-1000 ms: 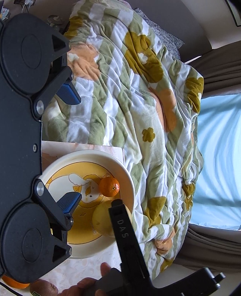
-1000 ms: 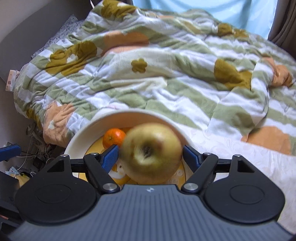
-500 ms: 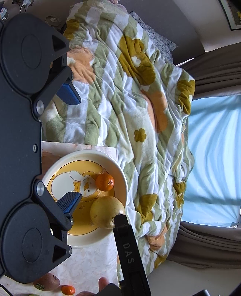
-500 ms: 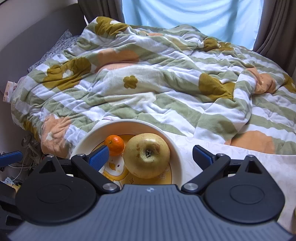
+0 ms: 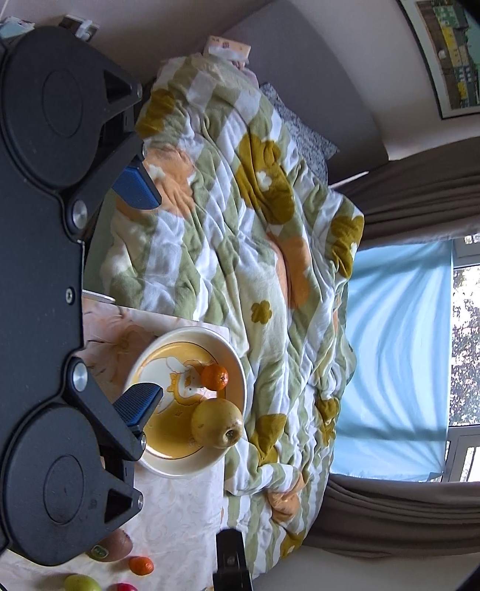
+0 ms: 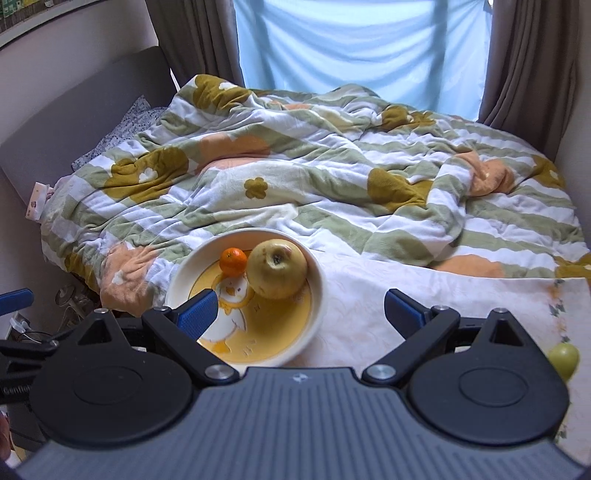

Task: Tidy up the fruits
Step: 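Grasp the large orange with the left tool while the right tool grasps the green pomelo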

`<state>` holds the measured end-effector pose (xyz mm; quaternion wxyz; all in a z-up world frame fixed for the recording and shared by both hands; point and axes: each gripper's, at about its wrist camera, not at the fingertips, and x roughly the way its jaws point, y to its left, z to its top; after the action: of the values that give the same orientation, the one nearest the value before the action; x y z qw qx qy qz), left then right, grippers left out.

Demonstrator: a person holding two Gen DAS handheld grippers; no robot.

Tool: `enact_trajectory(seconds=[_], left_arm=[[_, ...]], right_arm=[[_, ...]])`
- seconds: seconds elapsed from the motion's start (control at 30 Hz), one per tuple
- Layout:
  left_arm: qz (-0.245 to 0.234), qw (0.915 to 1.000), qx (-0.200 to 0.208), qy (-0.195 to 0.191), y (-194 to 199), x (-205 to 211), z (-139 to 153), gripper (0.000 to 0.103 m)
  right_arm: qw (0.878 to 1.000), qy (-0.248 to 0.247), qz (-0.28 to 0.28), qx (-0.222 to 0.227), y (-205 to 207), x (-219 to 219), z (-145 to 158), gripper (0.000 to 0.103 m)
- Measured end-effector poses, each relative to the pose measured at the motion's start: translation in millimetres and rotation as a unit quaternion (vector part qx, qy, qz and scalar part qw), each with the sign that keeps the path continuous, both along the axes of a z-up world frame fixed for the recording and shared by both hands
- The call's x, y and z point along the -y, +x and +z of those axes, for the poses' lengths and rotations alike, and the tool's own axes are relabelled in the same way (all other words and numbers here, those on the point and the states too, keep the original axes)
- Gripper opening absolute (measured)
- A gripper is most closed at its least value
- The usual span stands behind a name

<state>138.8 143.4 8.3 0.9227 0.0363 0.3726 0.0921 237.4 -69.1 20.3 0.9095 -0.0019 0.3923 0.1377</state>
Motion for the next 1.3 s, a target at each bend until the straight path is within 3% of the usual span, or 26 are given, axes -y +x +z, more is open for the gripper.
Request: enact_trajectory(seconds=[0.3, 0.6, 0.97, 1.3], left_arm=[[0.012, 0.9999, 0.008, 0.006, -62.7, 45.2, 5.3, 0.102], [-0.004, 1.0000, 0.006, 0.005, -92.4, 98.9, -10.5, 0.102], [-0.054, 0.9985, -0.012, -0.001, -81.3, 159.4, -50.3, 0.102], [-0.088, 0.9950, -0.038, -0.029, -45.6, 184.0, -97.4, 0.100]], right_arm=[[1.000, 0.019, -0.019, 0.006, -75.4, 73.9, 8.3, 0.103], [0.999, 0.020, -0.042, -0.005, -121.0, 142.2, -11.9, 0.103], [0.998, 0.030, -0.045, -0.036, -140.7, 194.9, -67.2, 0.103], [0.999, 0.032, 0.005, -0.027, -131.5, 191.8, -122.6, 0.103]])
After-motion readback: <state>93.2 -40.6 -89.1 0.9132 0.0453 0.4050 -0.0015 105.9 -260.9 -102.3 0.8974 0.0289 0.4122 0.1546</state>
